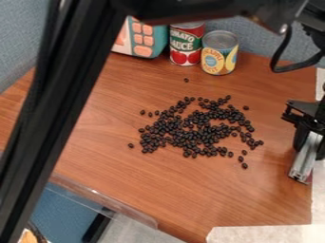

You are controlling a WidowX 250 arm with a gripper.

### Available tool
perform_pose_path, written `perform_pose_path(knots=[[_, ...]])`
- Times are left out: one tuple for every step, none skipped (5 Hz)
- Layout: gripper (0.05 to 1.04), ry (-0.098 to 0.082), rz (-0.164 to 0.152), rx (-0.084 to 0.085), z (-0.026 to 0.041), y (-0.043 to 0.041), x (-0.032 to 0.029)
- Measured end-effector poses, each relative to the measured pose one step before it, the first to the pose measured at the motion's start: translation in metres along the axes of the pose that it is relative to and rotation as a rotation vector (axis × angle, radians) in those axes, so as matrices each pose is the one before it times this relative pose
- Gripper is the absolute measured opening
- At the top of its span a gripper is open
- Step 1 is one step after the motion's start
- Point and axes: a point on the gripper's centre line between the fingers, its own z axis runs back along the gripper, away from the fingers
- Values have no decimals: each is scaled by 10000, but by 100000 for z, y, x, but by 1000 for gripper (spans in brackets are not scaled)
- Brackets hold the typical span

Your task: Sweep into pile

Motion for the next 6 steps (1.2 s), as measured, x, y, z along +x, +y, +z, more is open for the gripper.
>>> perform_pose_path(knots=[[381,-33,-108,-41,-67,6,40],[381,-95,56,-327,-99,902,-446],[381,-29,14,-324,-185,1521,-1045],[381,21,-24,-320,-173,1575,-891],[380,25,-80,47,66,1391,-910],[380,-102,-104,272,161,1308,-320]])
